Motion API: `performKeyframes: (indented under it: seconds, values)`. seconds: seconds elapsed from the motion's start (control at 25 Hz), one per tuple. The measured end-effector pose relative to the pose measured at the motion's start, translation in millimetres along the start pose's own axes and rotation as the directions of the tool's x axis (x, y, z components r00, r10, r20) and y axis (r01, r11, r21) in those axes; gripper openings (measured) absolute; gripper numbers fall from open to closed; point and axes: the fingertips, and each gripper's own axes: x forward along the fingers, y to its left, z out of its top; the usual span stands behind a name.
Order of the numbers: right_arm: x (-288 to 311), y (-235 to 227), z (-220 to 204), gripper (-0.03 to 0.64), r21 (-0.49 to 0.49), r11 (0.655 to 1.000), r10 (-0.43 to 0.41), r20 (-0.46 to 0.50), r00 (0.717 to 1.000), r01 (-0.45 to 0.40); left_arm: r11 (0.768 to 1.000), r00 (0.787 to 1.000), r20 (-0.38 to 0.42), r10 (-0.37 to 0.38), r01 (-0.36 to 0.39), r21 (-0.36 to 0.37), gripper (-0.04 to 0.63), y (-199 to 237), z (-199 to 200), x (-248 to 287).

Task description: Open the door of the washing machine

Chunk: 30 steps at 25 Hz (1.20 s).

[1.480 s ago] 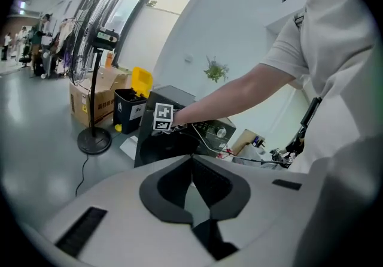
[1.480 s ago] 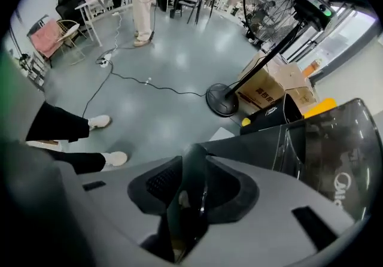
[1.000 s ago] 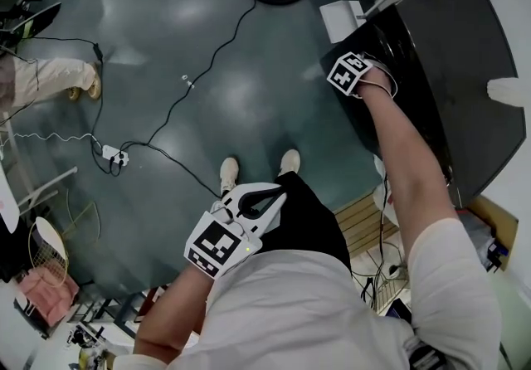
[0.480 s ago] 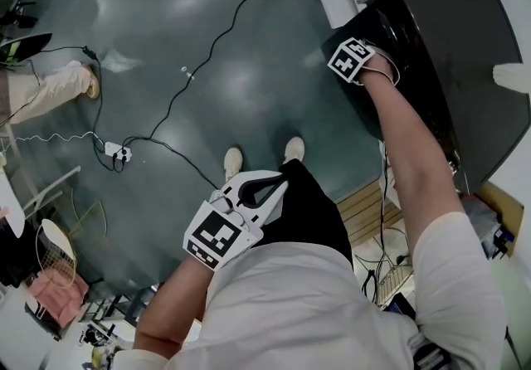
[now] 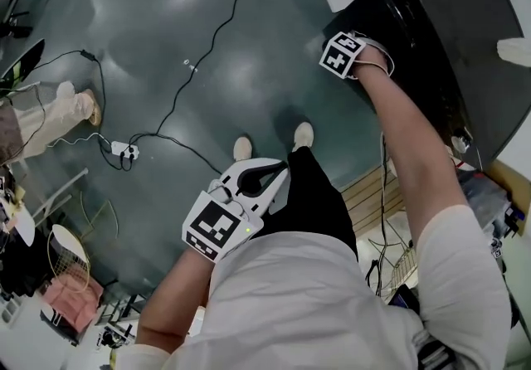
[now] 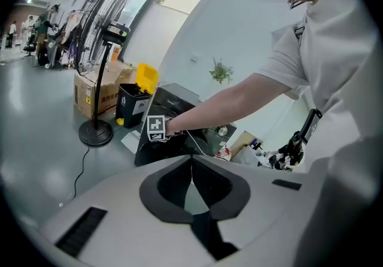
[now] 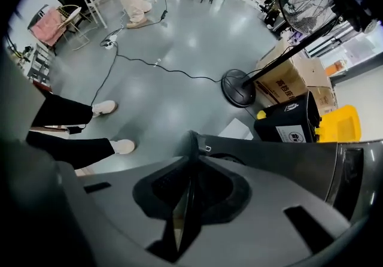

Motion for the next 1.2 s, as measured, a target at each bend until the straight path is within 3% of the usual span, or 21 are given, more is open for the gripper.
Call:
performKeyframes:
  seconds: [0.64, 1.2]
  values:
    - [-24.0, 106.3, 24.1, 0.052, -0.08, 0.997, 0.017, 0.003, 1.0, -0.017, 0.994, 0.995, -0.056, -0.079, 0.083, 0.074, 0.018, 4.3, -23.1, -48.8]
    - [-44.5, 210.9, 20.1, 0.051, -0.133, 0.991, 0.026, -0.023, 0.999, -0.029, 0.975, 0.984, -0.088, -0.154, 0.166, 0.149, 0.018, -1.0, -44.7, -86.8]
